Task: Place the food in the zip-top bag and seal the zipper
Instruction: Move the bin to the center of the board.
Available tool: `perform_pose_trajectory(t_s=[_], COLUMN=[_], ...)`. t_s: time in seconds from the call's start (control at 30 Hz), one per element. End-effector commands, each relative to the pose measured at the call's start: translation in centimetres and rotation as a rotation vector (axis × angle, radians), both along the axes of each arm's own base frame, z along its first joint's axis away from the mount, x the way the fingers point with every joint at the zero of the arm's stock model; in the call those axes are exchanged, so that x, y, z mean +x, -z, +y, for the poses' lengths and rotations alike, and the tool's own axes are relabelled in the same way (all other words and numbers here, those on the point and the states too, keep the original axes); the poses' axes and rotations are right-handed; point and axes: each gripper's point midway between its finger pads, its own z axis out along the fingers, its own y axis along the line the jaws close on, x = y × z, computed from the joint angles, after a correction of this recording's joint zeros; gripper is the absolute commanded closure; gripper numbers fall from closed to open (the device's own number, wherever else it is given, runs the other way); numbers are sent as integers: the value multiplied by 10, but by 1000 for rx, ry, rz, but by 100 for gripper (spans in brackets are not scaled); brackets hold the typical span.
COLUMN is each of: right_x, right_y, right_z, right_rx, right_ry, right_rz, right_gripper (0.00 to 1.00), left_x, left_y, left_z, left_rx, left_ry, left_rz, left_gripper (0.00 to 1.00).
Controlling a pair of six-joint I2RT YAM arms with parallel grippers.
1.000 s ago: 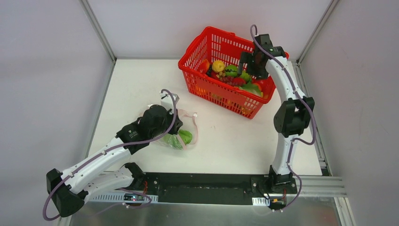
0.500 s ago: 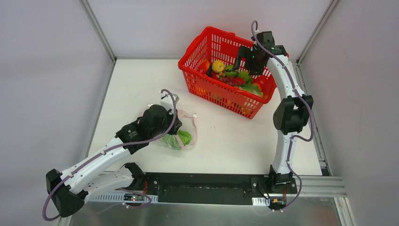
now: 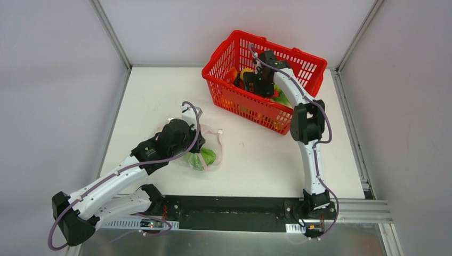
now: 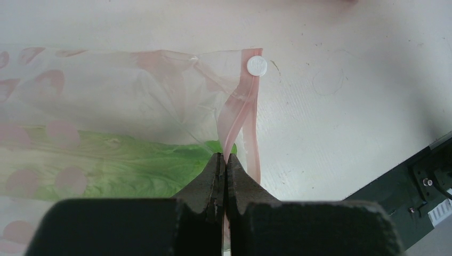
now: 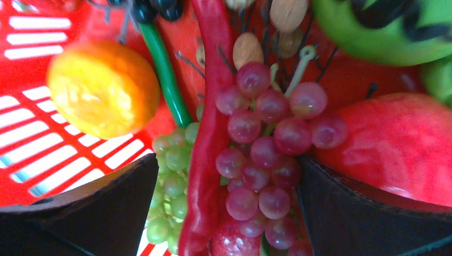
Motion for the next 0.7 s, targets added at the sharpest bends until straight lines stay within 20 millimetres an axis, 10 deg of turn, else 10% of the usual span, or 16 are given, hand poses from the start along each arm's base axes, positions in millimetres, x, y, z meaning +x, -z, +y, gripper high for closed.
perform_pose_trajectory(t_s=[0.0,0.43,0.67], right_x=[-45,-182,-158], right_y=[1,-10,-43], right_z=[6,55,49], right_rx=[-18,32,46], right_ry=[-131,-222,-31], right_rz=[88,141,-89], right_gripper=[1,1,1], left_x=[9,7,7], left_y=[-22,-21,-23], left_z=[2,12,23], left_rx=[-34,-21,-1], left_ry=[-31,-64,-95], left_rz=[-55,-67,-88], left_gripper=[100,100,100])
